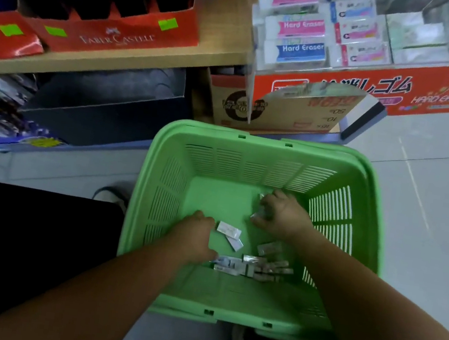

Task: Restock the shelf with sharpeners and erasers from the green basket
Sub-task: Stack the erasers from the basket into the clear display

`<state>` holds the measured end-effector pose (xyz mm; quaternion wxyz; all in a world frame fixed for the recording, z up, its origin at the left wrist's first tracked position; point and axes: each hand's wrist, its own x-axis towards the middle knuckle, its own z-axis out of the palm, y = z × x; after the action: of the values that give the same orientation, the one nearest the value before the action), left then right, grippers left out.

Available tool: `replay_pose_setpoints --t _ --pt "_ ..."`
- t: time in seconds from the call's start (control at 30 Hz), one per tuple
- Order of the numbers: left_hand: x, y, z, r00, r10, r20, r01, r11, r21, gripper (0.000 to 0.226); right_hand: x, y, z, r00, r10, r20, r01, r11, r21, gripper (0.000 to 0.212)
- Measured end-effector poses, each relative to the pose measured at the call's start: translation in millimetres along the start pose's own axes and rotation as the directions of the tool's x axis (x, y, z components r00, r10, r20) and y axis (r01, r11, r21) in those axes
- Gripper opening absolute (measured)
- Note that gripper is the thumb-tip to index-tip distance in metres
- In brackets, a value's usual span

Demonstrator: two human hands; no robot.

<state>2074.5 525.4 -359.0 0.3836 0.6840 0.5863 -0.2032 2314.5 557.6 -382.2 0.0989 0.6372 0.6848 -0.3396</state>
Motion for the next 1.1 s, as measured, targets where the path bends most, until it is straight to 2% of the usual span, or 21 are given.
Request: replay_pose_setpoints --t 0.07,0.13,0.2,0.3,0.4,0.67,0.77,0.9,1.03,1.1 --pt "6 10 0 0.994 0.104 -0.039 -0.100 0.991 0.093 0.098 -1 -1 -1 0.997 0.068 0.038 -0.072 0.991 0.113 0.080" --pt "13 22 4 0.981 0.190 0.028 -0.191 0.981 0.017 0.110 -3 2 -1 0.995 0.076 0.063 -0.081 0.993 0.085 0.093" --pt "18 29 9 0.968 0.227 0.107 -0.229 0.973 0.003 0.112 -5 7 -1 0.992 0.020 0.121 -0.023 1.000 0.020 0.099" --pt "18 26 21 0.962 0.196 0.191 -0.210 0.976 0.058 0.106 -5 9 2 0.985 -0.041 0.169 0.054 0.996 -0.077 0.101" --pt "15 22 32 0.955 0.148 0.259 -0.146 0.989 -0.026 0.089 6 7 7 0.986 -0.035 0.160 0.063 0.983 -0.175 0.102" --pt "15 32 46 0.930 0.121 0.348 -0.092 0.991 -0.098 0.071 1 10 14 0.992 -0.029 0.126 0.044 0.992 -0.118 0.090" --pt "10 34 49 0.926 0.126 0.356 -0.089 0.989 -0.118 0.069 -8 11 16 0.974 0.016 0.224 0.008 0.994 -0.106 0.082" --pt "7 34 44 0.904 0.168 0.393 -0.108 0.980 -0.170 0.063 -28 10 27 0.937 0.042 0.348 -0.023 0.998 -0.058 0.055" --pt "4 39 43 0.879 0.160 0.449 -0.106 0.984 -0.145 0.056 -35 9 30 0.889 0.123 0.441 -0.121 0.992 -0.032 0.056" --pt "3 40 40 0.873 0.149 0.464 -0.101 0.987 -0.127 0.061 -37 11 31 0.882 0.146 0.447 -0.170 0.985 0.014 0.059"
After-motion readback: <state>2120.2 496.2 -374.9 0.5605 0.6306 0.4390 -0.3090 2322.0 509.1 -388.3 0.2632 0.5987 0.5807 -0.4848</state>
